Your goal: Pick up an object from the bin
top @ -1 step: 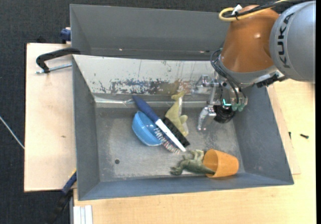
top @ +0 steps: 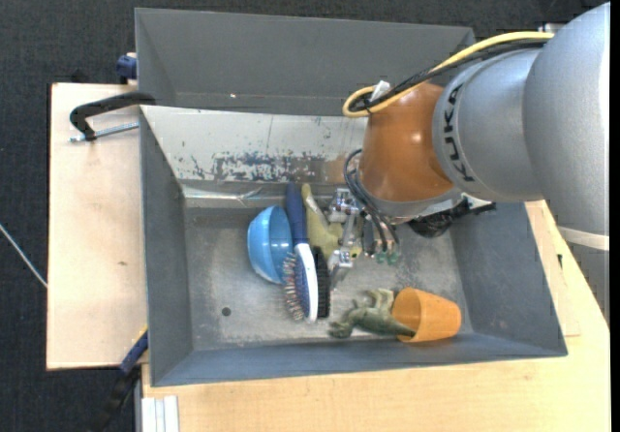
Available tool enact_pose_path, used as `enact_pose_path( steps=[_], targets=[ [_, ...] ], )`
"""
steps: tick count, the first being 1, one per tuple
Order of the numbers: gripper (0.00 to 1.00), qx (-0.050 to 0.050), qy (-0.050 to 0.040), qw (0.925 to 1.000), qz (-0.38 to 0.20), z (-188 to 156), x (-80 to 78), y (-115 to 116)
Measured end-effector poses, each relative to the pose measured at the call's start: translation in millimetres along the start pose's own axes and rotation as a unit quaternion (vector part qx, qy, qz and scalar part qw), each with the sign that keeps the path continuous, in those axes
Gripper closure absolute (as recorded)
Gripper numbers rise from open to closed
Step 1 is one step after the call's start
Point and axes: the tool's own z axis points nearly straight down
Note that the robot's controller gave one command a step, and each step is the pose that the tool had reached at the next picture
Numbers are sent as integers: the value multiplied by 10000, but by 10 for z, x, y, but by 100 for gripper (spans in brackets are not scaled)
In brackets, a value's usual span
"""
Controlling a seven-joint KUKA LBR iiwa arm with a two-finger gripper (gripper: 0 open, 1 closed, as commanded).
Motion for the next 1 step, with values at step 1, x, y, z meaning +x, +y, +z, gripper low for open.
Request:
enact_pose_path(
  steps=[1],
  targets=[
    [0, 6, 48, 9982, 602, -297, 507, -367]
  ],
)
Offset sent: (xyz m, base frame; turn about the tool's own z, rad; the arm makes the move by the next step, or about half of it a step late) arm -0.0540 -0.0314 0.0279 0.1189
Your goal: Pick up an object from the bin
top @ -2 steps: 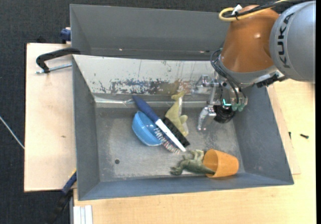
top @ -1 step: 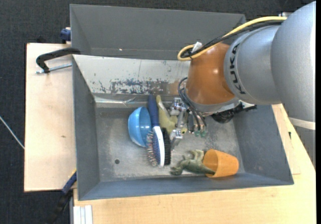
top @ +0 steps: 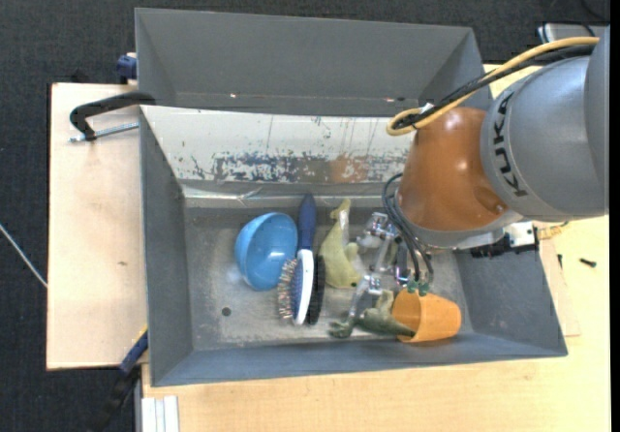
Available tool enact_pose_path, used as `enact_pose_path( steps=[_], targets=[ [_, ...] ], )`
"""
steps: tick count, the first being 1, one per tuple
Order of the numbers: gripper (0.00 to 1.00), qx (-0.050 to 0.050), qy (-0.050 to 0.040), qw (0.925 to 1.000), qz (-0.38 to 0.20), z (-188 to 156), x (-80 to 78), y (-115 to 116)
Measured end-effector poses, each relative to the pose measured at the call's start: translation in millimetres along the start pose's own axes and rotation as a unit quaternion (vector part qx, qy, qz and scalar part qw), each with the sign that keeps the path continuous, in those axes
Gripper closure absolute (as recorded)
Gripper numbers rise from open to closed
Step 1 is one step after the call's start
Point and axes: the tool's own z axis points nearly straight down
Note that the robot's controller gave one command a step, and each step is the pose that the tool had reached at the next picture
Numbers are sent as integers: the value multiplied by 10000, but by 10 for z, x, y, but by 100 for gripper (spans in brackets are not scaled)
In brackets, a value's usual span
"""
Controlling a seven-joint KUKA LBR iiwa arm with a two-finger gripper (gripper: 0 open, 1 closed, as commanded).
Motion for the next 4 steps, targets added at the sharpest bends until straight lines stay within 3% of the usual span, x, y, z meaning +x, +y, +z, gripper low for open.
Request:
enact_pose_path(
  steps=[1, 2, 3, 4],
  targets=[
    [0, -18, -14, 9975, -703, 8, 291, 861],
    [0, -1, -45, 9999, 139, 283, 463, 1419],
    [0, -11, -66, 9991, 427, 286, 497, 1695],
    [100, -26, -97, 9990, 425, 266, 474, 1698]
  ],
)
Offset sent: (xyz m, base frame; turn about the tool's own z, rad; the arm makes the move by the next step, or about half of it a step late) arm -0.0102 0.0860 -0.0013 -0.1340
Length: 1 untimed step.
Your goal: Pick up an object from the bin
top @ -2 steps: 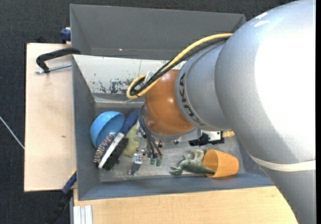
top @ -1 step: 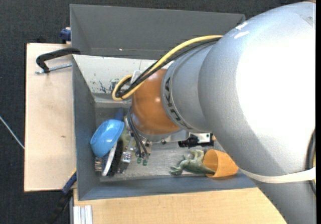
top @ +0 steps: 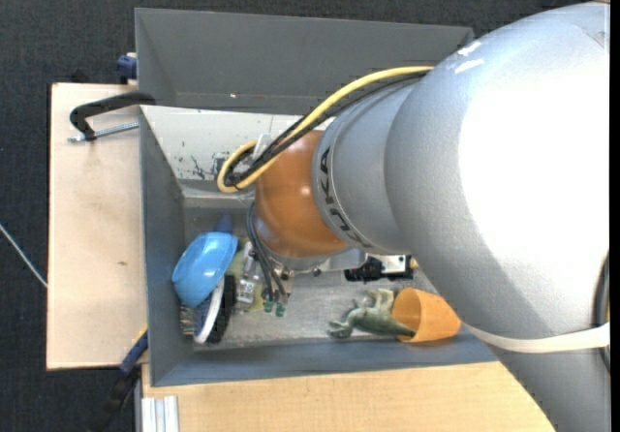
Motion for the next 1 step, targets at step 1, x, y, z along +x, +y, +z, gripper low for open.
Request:
enact_pose_path(
  steps=[1],
  targets=[
    [100, 25, 67, 10000, -5, -148, -16, 1]
  ],
)
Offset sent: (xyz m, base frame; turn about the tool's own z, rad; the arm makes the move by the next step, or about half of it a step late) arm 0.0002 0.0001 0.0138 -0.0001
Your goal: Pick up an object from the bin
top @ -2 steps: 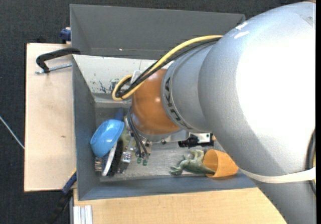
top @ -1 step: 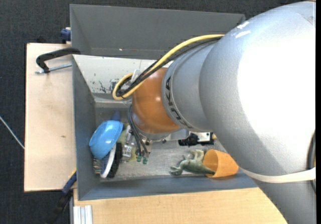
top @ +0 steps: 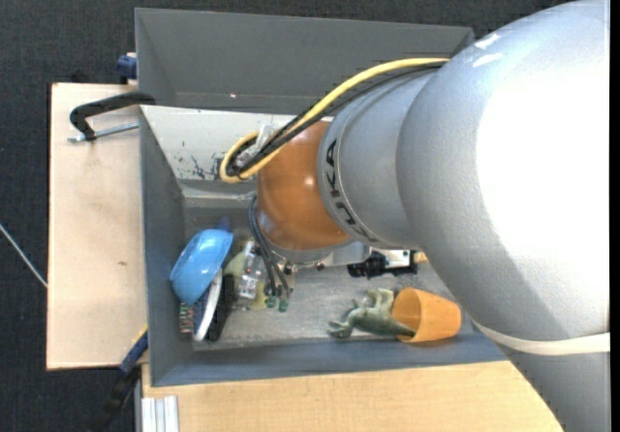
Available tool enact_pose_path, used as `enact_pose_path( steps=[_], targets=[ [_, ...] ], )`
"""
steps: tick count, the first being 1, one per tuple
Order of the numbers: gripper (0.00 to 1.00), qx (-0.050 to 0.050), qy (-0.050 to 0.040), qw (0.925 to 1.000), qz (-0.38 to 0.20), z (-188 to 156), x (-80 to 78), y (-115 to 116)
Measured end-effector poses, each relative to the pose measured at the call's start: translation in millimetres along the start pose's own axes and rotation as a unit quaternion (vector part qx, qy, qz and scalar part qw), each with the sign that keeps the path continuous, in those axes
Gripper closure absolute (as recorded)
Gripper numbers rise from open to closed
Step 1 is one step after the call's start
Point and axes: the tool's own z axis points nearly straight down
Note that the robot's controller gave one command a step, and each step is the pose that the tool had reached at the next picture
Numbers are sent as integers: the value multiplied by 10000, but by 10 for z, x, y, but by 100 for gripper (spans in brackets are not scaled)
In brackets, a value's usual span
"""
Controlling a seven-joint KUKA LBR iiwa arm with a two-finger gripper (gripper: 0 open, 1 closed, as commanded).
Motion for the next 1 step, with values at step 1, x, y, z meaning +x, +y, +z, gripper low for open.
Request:
enact_pose_path(
  steps=[1],
  targets=[
    [100, -5, -3, 10000, -4, -555, -21, 1]
  ],
)
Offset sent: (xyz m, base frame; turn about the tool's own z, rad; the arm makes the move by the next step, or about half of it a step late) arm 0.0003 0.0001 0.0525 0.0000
